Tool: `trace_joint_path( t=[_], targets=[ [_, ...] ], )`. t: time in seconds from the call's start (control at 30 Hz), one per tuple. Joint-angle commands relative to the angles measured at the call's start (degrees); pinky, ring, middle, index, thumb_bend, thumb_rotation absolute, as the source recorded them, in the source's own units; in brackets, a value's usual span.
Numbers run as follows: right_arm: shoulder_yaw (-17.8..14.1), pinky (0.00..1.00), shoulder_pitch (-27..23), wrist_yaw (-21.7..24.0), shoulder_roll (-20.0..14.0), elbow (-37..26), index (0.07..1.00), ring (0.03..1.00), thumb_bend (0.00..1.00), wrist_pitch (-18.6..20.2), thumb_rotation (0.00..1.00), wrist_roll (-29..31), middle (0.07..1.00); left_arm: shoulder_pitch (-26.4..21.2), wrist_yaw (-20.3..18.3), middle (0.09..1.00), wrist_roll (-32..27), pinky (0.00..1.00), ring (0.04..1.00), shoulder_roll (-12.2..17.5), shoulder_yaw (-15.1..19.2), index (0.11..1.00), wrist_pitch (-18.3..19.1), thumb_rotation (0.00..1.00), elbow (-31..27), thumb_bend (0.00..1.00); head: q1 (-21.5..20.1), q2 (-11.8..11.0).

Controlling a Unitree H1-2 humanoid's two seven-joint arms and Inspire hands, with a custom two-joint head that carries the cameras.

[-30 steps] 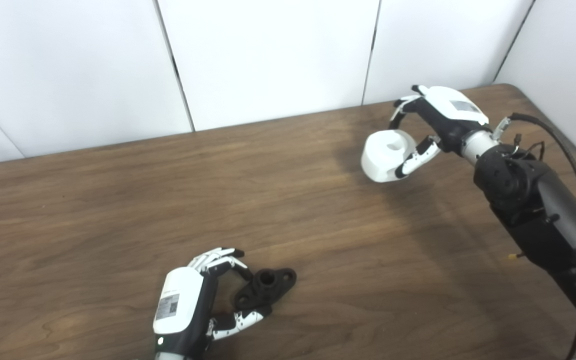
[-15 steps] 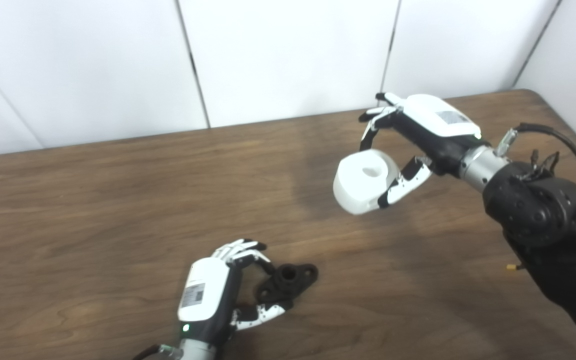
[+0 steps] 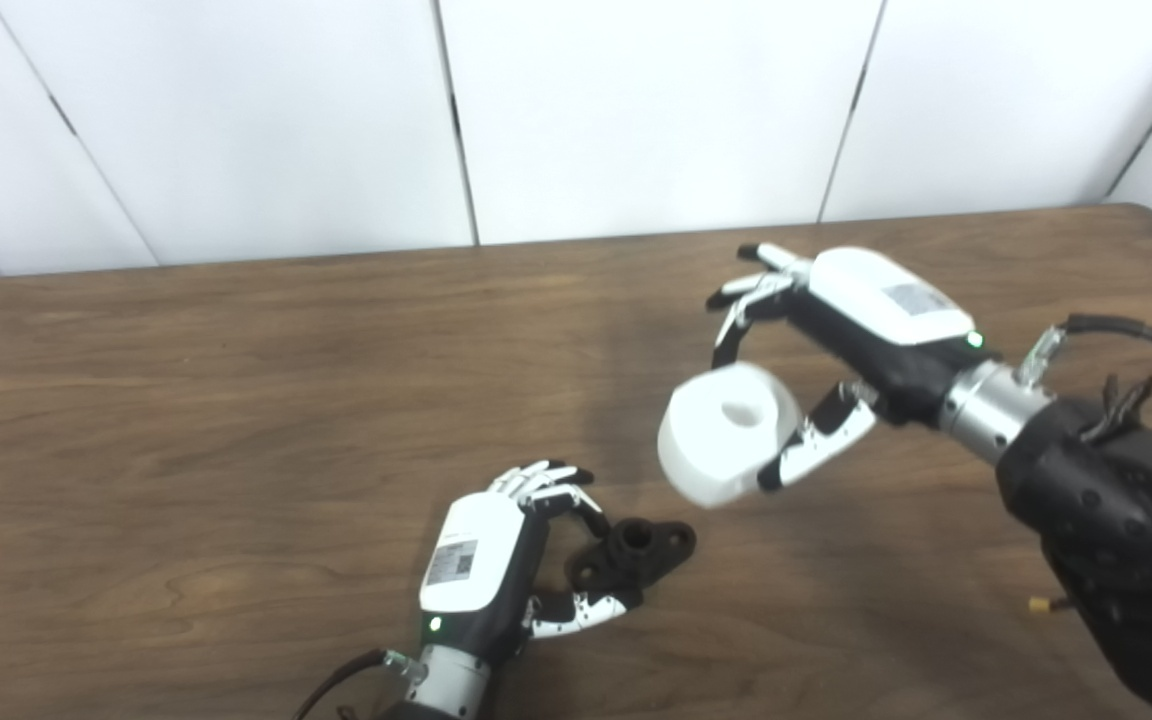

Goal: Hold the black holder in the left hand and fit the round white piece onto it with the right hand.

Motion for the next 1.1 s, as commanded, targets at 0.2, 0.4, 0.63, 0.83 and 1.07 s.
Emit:
trace_joint_path(
  t=[0.2, 0.4, 0.63, 0.83, 1.07],
  targets=[
    [-1.27, 0.95, -0.22, -0.47, 1.04, -0.99, 0.483, 0.978, 0.52, -1.82, 0.14, 1.24, 0.832, 0.46, -2.71, 0.778, 0.88, 0.85, 0.857, -1.06, -0.98, 0.489, 3.29, 0.04, 1.42, 0.51, 4.19, 2.62],
    [-1.65, 0.92, -1.14, -0.77, 1.46, 0.35, 0.482, 0.982, 0.52, -2.66, 0.14, 2.33, 0.839, 0.03, -3.38, 0.780, 0.66, 0.86, 0.852, -0.65, -0.05, 0.489, 4.24, 0.04, 0.64, 0.51, 5.25, 4.41],
    [-0.68, 0.84, -2.55, -0.25, 2.36, 1.10, 0.482, 0.987, 0.52, -2.32, 0.14, 2.23, 0.840, 0.10, -4.20, 0.773, 0.37, 0.84, 0.846, 0.14, 0.81, 0.489, 4.43, 0.04, -0.40, 0.51, 5.64, 5.60],
    [0.31, 0.81, -3.76, 0.21, 3.77, 1.29, 0.482, 0.987, 0.53, -1.61, 0.14, 0.77, 0.837, -0.16, -4.93, 0.773, 0.55, 0.84, 0.845, 0.23, 1.12, 0.490, 4.78, 0.04, -0.62, 0.51, 5.07, 6.30],
    [1.27, 0.82, -4.58, 0.36, 5.47, 1.88, 0.482, 0.982, 0.53, -2.76, 0.14, -0.07, 0.831, -0.55, -5.19, 0.773, 0.52, 0.83, 0.842, 0.00, 1.30, 0.489, 5.08, 0.04, -0.43, 0.51, 4.36, 7.01]
  ],
)
